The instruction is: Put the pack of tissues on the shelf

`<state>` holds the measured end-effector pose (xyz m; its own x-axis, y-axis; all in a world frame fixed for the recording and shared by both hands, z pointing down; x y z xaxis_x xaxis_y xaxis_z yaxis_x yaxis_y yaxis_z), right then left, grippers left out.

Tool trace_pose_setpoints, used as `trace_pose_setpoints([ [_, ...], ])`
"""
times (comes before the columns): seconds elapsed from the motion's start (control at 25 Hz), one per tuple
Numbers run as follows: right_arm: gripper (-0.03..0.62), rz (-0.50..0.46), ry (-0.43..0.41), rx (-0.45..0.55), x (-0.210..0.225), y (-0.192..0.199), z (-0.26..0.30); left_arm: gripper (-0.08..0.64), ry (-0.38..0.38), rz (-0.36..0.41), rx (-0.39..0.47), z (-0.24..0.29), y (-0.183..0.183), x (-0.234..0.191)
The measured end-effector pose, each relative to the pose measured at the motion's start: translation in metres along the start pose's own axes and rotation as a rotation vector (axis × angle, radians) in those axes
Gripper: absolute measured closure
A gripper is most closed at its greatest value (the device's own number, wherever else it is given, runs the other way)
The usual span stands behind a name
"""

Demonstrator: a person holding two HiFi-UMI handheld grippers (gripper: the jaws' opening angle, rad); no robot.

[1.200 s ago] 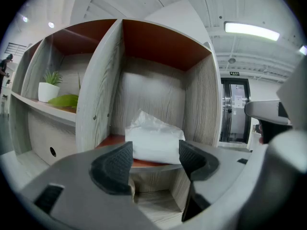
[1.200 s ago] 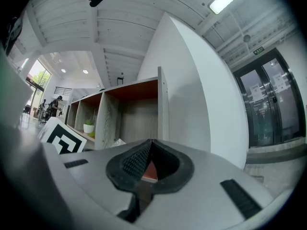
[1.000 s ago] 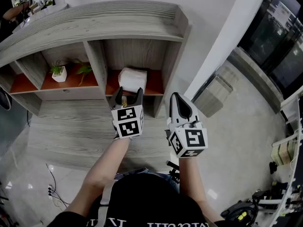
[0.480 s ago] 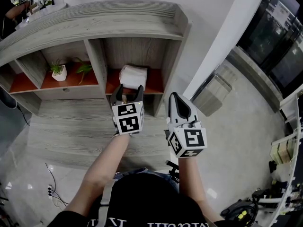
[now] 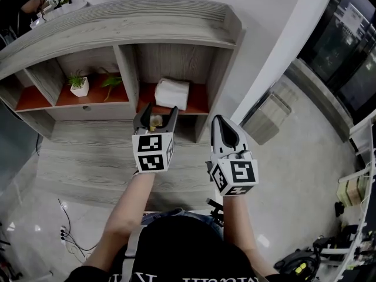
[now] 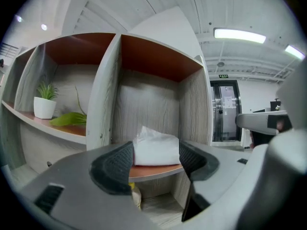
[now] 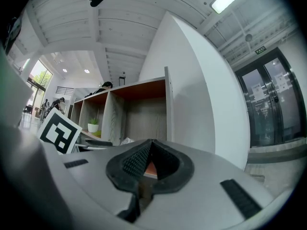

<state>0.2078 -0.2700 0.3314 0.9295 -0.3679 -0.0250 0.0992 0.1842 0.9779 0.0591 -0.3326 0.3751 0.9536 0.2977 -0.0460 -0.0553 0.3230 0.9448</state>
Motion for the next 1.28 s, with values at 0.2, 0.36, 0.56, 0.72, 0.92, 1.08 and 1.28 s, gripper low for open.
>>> trace_pose_setpoints([
  [0.2,0.577,0.000,-0.010,0.003,-0.008,-0.001,0.003,0.255,0.024,0.036,0.027,-0.013,-0.007,-0.013],
  [0.36,0.577,-0.012,-0.016,0.004,-0.015,-0.004,0.004,0.255,0.031,0.068,0.049,-0.025,-0.012,-0.018],
  [0.56,0.577,-0.022,0.013,0.001,-0.018,-0.007,0.006,0.255,0.037,0.102,0.104,-0.041,-0.021,-0.023],
  [0.72,0.577,-0.021,0.031,0.032,-0.019,-0.013,0.003,0.255,0.041,0.122,0.141,-0.055,-0.027,-0.032],
  [0.92,0.577,-0.043,0.049,0.087,-0.023,-0.026,-0.005,0.270,0.021,0.099,0.169,-0.066,-0.030,-0.049],
  [1.08,0.577,-0.078,0.045,0.090,-0.028,-0.032,-0.009,0.355,-0.012,0.102,0.194,-0.073,-0.028,-0.062],
  [1.28,0.577,-0.133,0.054,0.108,-0.033,-0.040,-0.014,0.479,-0.048,0.086,0.222,-0.079,-0.029,-0.073],
])
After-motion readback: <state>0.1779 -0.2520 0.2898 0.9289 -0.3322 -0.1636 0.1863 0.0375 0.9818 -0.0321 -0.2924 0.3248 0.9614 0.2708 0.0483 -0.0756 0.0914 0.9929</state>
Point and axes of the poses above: the fingertips, and each gripper's own axes: z forward along the fingers, x to its right, y out of its underside, the point moved 1 cm from there along -z, backward along the fingers, and after that the axes turned 15 degrees about -x, right-handed, at the moved point
